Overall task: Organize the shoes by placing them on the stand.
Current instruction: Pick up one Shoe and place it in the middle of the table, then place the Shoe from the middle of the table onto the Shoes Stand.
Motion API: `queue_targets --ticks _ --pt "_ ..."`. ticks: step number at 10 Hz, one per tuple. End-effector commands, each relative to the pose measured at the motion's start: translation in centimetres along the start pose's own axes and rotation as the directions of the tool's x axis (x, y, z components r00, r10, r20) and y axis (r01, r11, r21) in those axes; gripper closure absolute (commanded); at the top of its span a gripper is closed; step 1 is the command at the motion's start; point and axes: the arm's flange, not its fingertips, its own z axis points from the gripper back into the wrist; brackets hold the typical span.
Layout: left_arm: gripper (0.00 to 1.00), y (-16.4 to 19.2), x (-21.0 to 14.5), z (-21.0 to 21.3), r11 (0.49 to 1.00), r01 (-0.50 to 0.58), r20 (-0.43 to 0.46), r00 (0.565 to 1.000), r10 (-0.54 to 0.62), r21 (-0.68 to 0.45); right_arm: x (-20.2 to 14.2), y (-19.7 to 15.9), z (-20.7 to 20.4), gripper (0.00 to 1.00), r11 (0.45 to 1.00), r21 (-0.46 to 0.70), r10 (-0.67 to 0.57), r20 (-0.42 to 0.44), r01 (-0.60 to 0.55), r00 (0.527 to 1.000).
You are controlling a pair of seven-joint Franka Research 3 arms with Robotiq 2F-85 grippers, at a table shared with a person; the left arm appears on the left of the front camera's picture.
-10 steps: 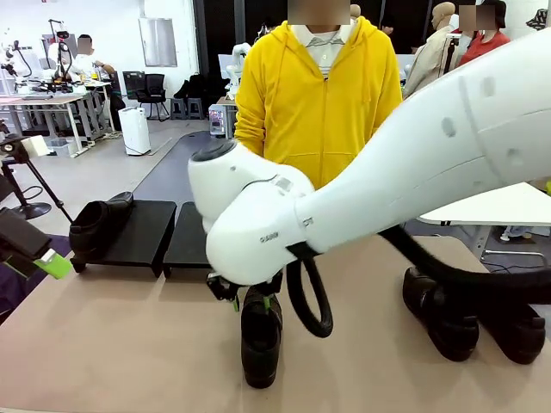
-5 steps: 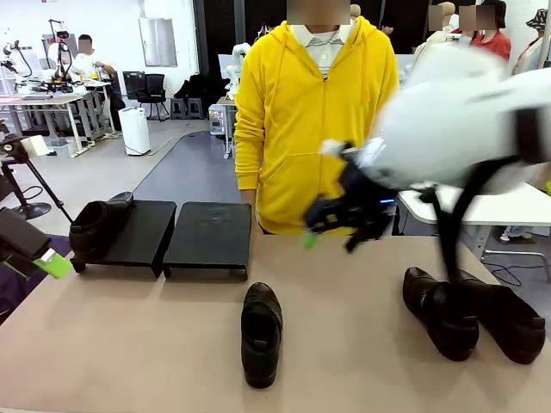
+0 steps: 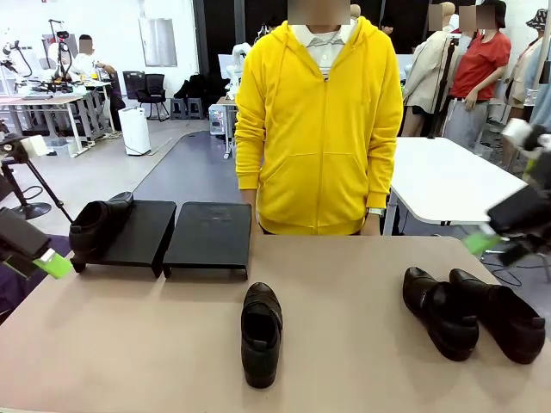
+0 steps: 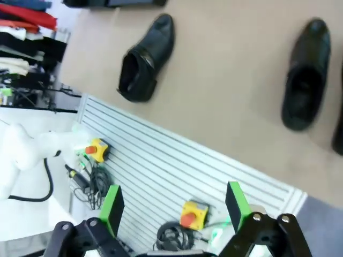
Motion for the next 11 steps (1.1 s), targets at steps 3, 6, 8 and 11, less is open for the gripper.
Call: queue_targets --ticks 3,6,8,11 --pt "0.00 0.2 -0.1 0.0 1.000 0.006 0.004 1.000 -0.006 0.009 -1.3 -0.5 0.7 0.00 1.000 -0.002 -0.024 -0.018 0.024 1.000" --pt "0.00 0.2 -0.1 0.0 1.000 0.006 0.004 1.000 -0.006 0.009 -1.3 -0.5 0.7 0.00 1.000 -0.002 -0.024 -0.018 0.024 1.000" --pt "0.00 0.2 -0.1 0.0 1.000 0.006 0.004 1.000 -0.006 0.009 -1.3 -0.5 0.7 0.00 1.000 -0.002 -0.024 -0.018 0.024 1.000" --pt "0.00 0.2 -0.1 0.0 1.000 0.006 0.004 1.000 -0.006 0.009 -1.3 -0.5 0.7 0.00 1.000 -0.002 -0.024 -0.018 0.024 1.000"
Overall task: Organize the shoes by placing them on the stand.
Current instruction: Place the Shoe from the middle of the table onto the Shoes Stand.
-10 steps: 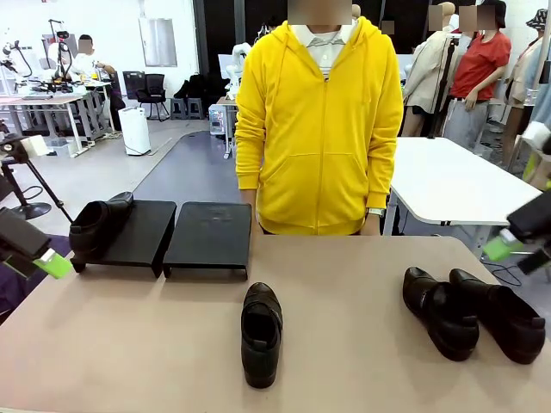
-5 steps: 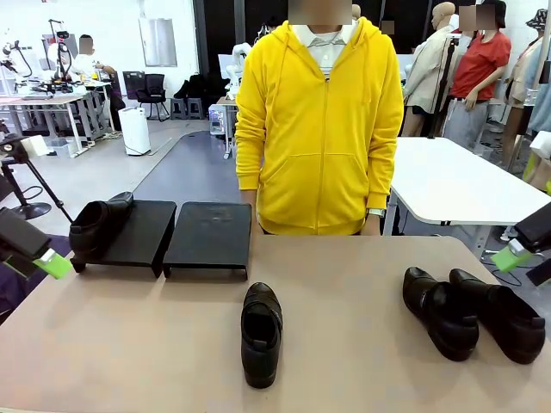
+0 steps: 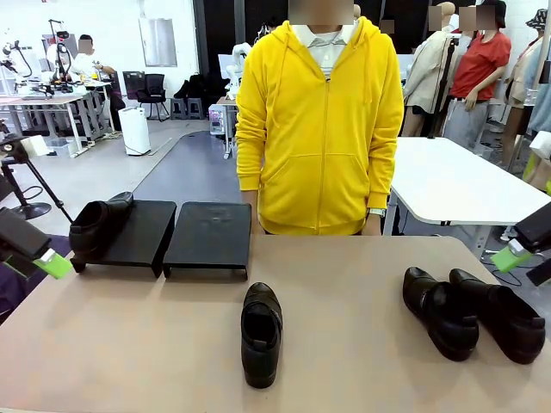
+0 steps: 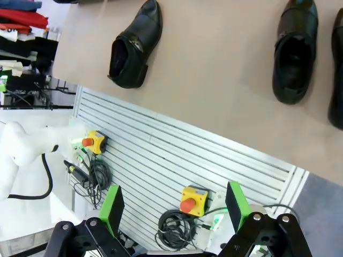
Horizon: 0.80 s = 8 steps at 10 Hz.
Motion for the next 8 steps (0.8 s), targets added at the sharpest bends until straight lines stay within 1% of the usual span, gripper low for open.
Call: queue_targets --ticks 1,6,7,8 --pt "0.00 0.2 -0.1 0.0 1.000 0.006 0.004 1.000 -0.006 0.009 0.5 0.1 0.4 0.00 1.000 0.015 0.018 0.009 -0.018 1.000" --pt "0.00 0.0 0.0 0.0 1.000 0.000 0.000 1.000 0.000 0.000 0.5 0.1 0.4 0.00 1.000 0.015 0.018 0.009 -0.018 1.000" --pt "0.00 -2.4 1.3 -3.0 0.997 -0.070 -0.071 0.995 0.068 -0.022 0.5 0.1 0.4 0.00 1.000 0.015 0.018 0.009 -0.018 1.000" --pt "0.00 -5.2 3.5 -6.8 0.997 -0.079 -0.136 0.987 0.081 0.016 0.5 0.1 0.4 0.00 1.000 0.015 0.018 0.009 -0.018 1.000"
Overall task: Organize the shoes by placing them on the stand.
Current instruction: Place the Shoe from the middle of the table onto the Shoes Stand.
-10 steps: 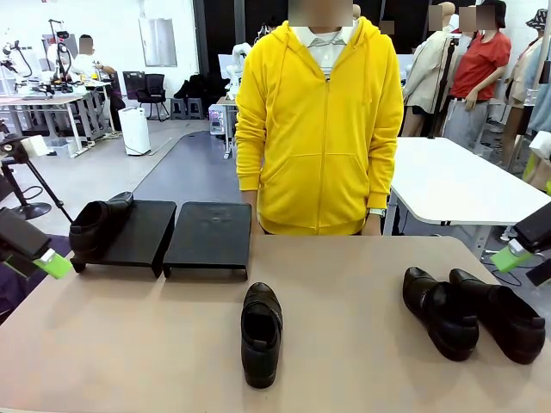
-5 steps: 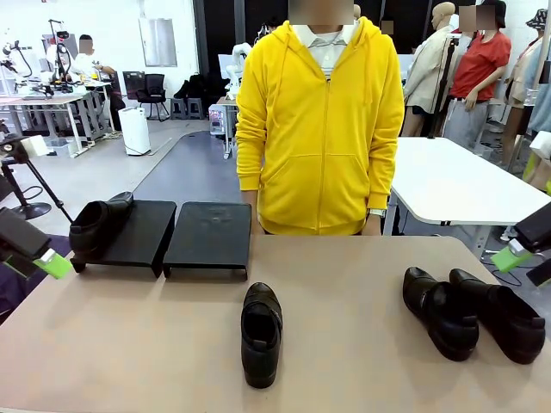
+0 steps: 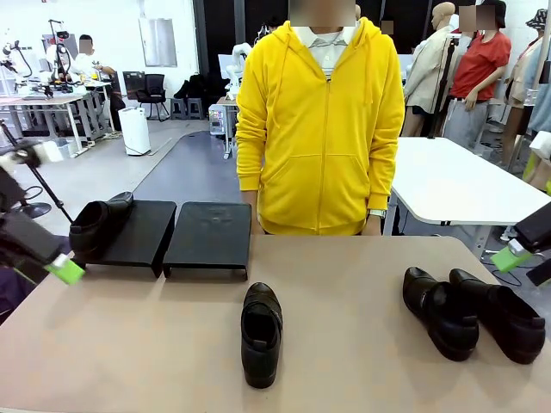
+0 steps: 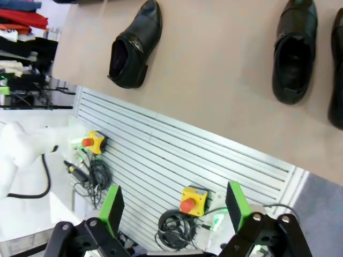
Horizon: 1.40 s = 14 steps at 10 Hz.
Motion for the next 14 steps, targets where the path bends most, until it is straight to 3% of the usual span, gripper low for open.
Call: queue_targets --ticks 1,3,6,7,8,14 --pt "0.00 -4.4 5.2 -6.5 0.989 -0.105 -0.081 0.990 0.113 0.101 0.4 0.0 0.4 0.00 1.000 0.016 0.018 0.009 -0.018 1.000" --pt "0.00 -6.9 10.3 -12.7 0.980 -0.140 -0.120 0.980 0.158 0.143 0.4 0.0 0.4 0.00 1.000 0.016 0.018 0.009 -0.018 1.000" --pt "0.00 -6.6 16.1 -20.4 0.948 -0.207 -0.042 0.974 0.223 0.243 0.4 0.0 0.4 0.00 1.000 0.016 0.018 0.009 -0.018 1.000" --pt "0.00 -6.6 17.0 -21.8 0.945 -0.226 -0.061 0.967 0.247 0.239 0.4 0.0 0.4 0.00 1.000 0.016 0.018 0.009 -0.018 1.000" --pt "0.00 -6.8 17.2 -23.3 0.942 -0.230 -0.105 0.959 0.262 0.245 0.4 0.0 0.4 0.00 1.000 0.016 0.018 0.009 -0.018 1.000" --pt "0.00 -7.0 16.3 -30.3 0.901 -0.249 -0.128 0.942 0.310 0.355 0.4 0.0 0.4 0.00 1.000 0.016 0.018 0.009 -0.018 1.000"
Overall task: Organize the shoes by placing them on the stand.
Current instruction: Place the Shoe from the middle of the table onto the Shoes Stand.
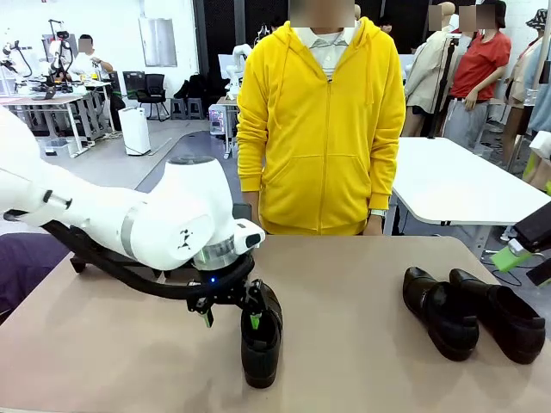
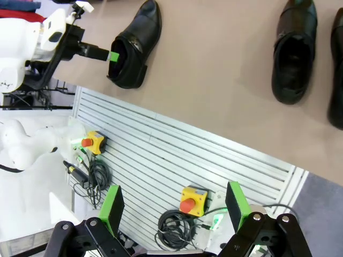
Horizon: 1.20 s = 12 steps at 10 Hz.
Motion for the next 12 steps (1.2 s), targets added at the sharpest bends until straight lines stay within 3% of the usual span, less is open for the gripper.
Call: queue_targets --ticks 1,2,3,4,12 --pt "0.00 -0.58 0.55 -1.06 0.999 -0.020 0.040 0.999 0.018 0.036 0.42 0.02 0.36 0.00 1.000 0.018 0.019 0.008 -0.019 1.000" --pt "0.17 -0.66 0.51 -1.18 0.999 -0.028 0.058 0.998 0.026 0.031 0.42 0.02 0.36 0.00 1.000 0.018 0.019 0.008 -0.019 1.000" --pt "0.76 -0.70 0.49 -1.14 0.999 -0.024 0.060 0.998 0.022 0.036 0.42 0.02 0.36 0.00 1.000 0.018 0.019 0.008 -0.019 1.000" --pt "1.00 -0.67 0.42 -0.95 0.999 -0.022 0.064 0.998 0.020 0.038 0.42 0.02 0.36 0.00 1.000 0.018 0.019 0.008 -0.019 1.000" --pt "1.00 -1.17 0.29 -1.35 0.999 -0.003 0.080 0.997 -0.002 0.053 0.42 0.02 0.36 0.00 1.000 0.018 0.019 0.008 -0.019 1.000"
